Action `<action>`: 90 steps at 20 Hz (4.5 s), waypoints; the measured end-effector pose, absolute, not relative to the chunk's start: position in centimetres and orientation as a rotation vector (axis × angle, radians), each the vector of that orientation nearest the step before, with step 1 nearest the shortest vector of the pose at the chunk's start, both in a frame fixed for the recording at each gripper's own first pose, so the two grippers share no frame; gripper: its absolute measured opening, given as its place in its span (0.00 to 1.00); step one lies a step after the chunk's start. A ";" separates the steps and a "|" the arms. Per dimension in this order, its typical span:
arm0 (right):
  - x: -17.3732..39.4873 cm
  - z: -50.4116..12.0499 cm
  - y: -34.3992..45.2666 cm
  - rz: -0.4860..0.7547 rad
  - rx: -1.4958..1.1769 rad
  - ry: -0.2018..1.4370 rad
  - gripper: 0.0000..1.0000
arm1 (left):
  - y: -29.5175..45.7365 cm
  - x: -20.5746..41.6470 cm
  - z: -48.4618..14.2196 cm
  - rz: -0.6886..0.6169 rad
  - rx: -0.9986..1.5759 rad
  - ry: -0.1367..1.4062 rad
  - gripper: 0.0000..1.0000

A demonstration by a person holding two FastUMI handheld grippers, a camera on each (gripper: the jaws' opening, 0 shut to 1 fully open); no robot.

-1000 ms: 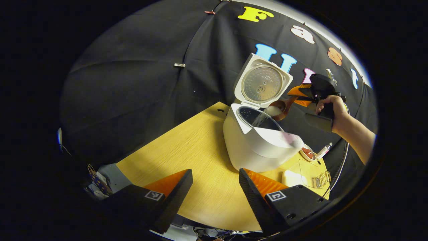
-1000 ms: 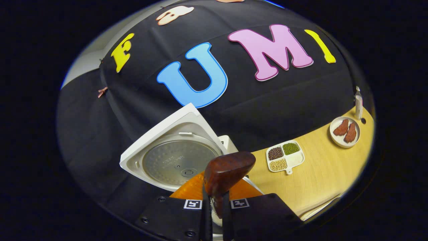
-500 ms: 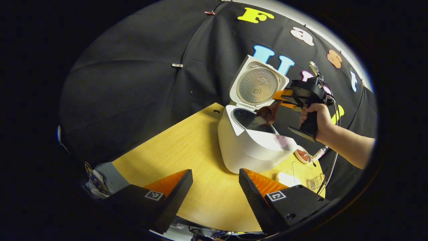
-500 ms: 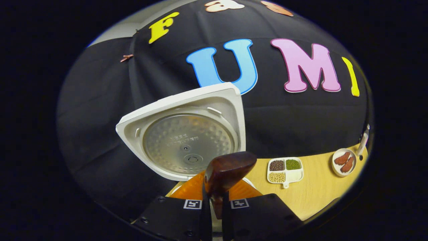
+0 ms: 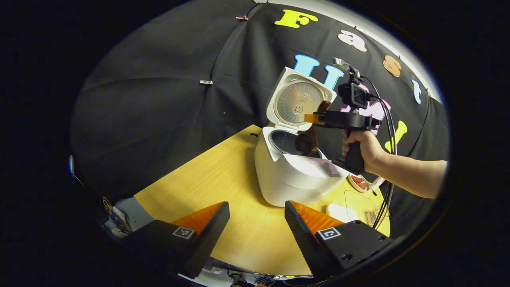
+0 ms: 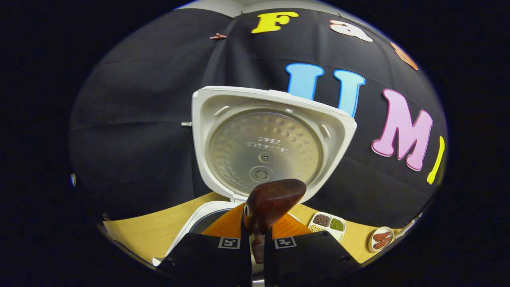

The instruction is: Close the left gripper, press the button to open the rice cooker; take a wooden spoon from the chopstick holder with the right hand, scoop a spoonful of rice and pour it into the rice cooker, then put the wooden spoon back into the chopstick holder.

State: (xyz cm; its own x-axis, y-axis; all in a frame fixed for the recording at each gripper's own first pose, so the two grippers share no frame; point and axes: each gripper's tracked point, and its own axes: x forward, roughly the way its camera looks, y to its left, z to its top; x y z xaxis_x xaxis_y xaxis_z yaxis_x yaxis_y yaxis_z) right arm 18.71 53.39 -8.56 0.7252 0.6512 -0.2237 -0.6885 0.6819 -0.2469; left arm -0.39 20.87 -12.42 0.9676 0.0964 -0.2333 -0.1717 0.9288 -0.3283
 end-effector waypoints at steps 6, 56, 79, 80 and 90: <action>17.2 -8.5 53.3 0.796 -0.366 0.099 0.16 | 19.9 -0.4 -12.1 0.136 -0.341 0.210 0.96; 23.2 -15.4 -10.5 0.057 0.314 0.432 0.16 | -6.9 7.0 -6.2 -0.057 -0.215 0.228 0.96; 18.8 -16.9 -11.1 -0.012 0.353 0.407 0.98 | 4.5 6.1 2.9 0.178 -0.162 0.024 0.96; 18.0 -16.1 -11.5 -0.014 0.319 0.384 0.99 | 5.3 6.3 4.4 0.182 -0.164 0.001 0.96; 9.8 -8.1 -10.1 0.024 0.067 0.197 0.98 | 13.8 11.2 18.7 0.273 -0.121 -0.186 0.95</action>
State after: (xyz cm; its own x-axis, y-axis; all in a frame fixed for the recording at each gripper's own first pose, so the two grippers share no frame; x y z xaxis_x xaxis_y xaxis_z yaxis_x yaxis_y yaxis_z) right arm 9.76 -10.11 -8.10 0.9804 0.0301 -0.1948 -0.0168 0.9975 0.0692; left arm 11.22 13.82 18.74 0.9460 0.2785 0.1660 -0.2562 0.9559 -0.1439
